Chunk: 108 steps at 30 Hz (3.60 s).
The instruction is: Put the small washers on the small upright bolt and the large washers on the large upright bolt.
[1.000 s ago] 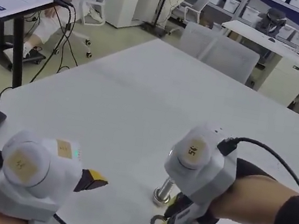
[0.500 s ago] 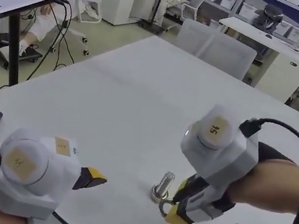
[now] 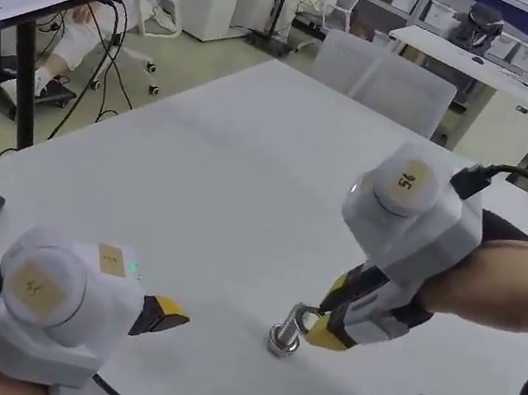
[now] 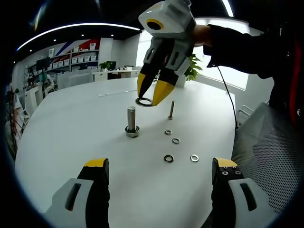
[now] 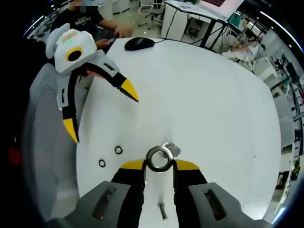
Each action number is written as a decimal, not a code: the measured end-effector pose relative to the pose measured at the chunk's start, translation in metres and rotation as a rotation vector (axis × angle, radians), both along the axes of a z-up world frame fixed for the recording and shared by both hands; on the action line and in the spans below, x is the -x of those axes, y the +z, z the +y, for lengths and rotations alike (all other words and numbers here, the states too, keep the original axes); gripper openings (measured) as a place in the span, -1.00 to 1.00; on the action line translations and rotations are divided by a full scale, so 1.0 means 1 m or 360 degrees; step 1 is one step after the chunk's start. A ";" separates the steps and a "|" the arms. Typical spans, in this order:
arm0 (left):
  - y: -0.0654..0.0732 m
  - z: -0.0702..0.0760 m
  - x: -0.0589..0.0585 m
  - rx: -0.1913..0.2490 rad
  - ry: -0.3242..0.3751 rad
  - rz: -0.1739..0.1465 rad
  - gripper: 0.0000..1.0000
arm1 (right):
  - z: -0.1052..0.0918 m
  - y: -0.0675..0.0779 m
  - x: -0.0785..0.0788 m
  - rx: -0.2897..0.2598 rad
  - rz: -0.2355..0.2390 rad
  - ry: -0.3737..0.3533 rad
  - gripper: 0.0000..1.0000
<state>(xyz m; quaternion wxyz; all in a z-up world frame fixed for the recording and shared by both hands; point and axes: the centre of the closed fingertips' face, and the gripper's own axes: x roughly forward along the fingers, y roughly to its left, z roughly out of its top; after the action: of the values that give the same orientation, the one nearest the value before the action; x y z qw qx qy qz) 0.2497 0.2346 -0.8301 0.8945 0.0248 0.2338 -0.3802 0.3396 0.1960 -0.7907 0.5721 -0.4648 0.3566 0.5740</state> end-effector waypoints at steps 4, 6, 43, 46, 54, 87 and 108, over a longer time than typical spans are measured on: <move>-0.001 0.000 0.000 -0.0001 -0.0001 0.0007 0.79 | 0.005 -0.002 -0.008 -0.0011 -0.0016 -0.0002 -0.54; -0.002 0.000 0.000 0.0001 0.0000 0.0011 0.79 | 0.006 -0.004 -0.013 -0.0005 -0.0038 -0.0003 -0.54; -0.012 0.003 0.001 0.0002 0.0020 0.0063 0.78 | 0.011 -0.038 -0.025 0.0073 0.0030 0.0015 -0.55; -0.013 0.003 0.001 0.0000 0.0020 0.0068 0.78 | 0.011 -0.044 -0.026 0.0089 0.0050 0.0018 -0.55; -0.013 0.004 0.001 0.0002 0.0027 0.0073 0.78 | 0.009 -0.060 -0.028 0.0118 0.0089 0.0007 -0.54; -0.017 0.002 0.003 -0.0003 0.0017 0.0094 0.77 | 0.006 -0.079 -0.022 0.0149 0.0101 0.0024 -0.48; -0.016 0.000 0.004 -0.0011 -0.0005 0.0086 0.78 | -0.020 -0.073 -0.022 0.0170 0.0082 -0.0031 -0.48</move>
<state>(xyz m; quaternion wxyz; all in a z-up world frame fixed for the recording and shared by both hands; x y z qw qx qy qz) 0.2457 0.2342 -0.8462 0.8872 0.0180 0.2592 -0.3813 0.3616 0.1763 -0.8636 0.5427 -0.4763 0.4059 0.5602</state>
